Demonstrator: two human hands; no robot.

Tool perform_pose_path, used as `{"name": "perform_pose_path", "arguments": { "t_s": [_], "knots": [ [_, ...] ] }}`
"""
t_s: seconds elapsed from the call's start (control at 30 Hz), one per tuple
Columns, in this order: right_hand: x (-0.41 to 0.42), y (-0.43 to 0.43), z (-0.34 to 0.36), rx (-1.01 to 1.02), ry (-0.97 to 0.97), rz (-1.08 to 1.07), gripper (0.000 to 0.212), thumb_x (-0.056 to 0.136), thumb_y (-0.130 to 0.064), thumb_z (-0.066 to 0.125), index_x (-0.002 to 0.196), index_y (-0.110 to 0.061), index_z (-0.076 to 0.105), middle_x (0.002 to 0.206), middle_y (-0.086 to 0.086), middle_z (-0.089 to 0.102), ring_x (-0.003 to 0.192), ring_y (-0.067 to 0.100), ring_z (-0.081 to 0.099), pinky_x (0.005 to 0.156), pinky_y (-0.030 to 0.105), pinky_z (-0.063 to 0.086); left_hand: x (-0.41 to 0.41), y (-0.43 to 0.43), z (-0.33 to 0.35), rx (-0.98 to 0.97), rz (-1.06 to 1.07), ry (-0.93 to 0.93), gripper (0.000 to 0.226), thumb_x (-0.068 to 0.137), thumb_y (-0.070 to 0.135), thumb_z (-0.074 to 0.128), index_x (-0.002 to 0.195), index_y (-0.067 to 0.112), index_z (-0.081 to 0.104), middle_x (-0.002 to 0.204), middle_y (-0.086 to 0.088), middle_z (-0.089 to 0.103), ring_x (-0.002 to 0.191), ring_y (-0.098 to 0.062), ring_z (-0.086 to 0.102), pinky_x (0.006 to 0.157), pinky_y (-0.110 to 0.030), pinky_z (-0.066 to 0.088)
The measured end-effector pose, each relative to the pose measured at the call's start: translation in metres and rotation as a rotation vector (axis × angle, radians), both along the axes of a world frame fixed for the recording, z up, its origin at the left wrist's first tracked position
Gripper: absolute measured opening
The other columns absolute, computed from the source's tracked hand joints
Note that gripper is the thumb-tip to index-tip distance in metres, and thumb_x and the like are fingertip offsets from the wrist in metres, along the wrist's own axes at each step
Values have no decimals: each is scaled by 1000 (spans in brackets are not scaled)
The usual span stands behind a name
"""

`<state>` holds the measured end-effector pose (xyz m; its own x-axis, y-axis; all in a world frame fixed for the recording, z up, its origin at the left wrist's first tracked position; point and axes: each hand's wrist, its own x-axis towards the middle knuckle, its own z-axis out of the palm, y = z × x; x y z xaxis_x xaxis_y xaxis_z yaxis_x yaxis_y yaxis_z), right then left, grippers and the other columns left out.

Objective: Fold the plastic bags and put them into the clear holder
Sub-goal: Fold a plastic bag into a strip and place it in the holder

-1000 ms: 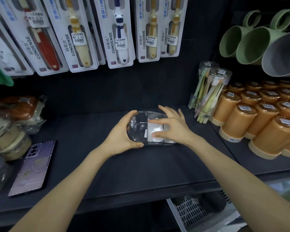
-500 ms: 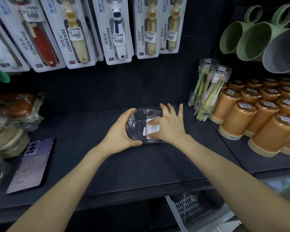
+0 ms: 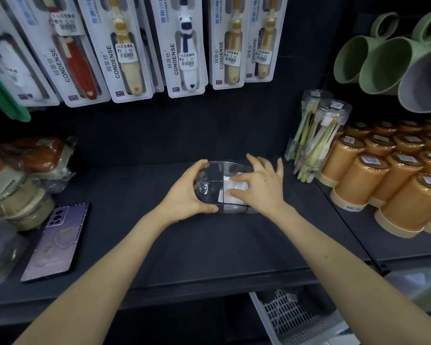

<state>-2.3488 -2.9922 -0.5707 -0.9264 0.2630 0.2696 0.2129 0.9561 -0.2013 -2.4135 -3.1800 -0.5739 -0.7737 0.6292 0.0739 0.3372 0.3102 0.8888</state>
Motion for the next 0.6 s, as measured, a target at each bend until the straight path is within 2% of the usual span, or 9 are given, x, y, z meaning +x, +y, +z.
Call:
{"name": "perform_pose_path", "arguments": {
  "t_s": [0.07,0.17,0.3,0.37,0.5,0.6],
  "knots": [
    [-4,-3,0,9,-93,-8,39,78,-65,60,113,-49,65,158,-2,24,144,22,17,116,55,-8,-1,0,0,-7,3,-3,111,56,7,90,147,25,28,146,13,37,134,-3,36,112,-33,37],
    [-7,-3,7,34,-196,23,34,87,-63,48,116,-52,61,159,0,20,145,24,13,115,56,-8,-1,0,0,3,11,-16,109,58,1,89,147,23,28,146,11,37,134,-4,36,112,-33,36],
    [-3,6,26,-179,-341,95,39,98,-39,31,128,-51,53,161,-1,10,147,21,4,116,50,-13,-2,0,0,7,7,-31,109,59,-3,88,147,21,28,143,12,38,136,-6,35,112,-31,36],
    [0,9,30,-198,-288,139,39,96,-34,39,128,-51,52,161,-2,12,147,19,5,116,49,-13,-3,0,-1,5,6,-40,109,59,-3,88,147,21,28,144,12,38,135,-5,35,112,-33,36],
    [9,13,27,-100,32,118,29,84,-38,64,112,-40,66,152,-4,34,140,20,26,118,48,-2,-3,0,1,2,4,-34,110,59,-2,88,147,20,27,147,10,36,135,-6,35,113,-33,35],
    [10,15,23,-23,-30,108,19,80,-44,67,99,-38,70,150,-4,36,137,20,28,117,47,-1,-3,0,1,-5,3,-23,110,59,0,89,148,21,27,148,9,36,135,-6,35,112,-33,36]
  ]
}}
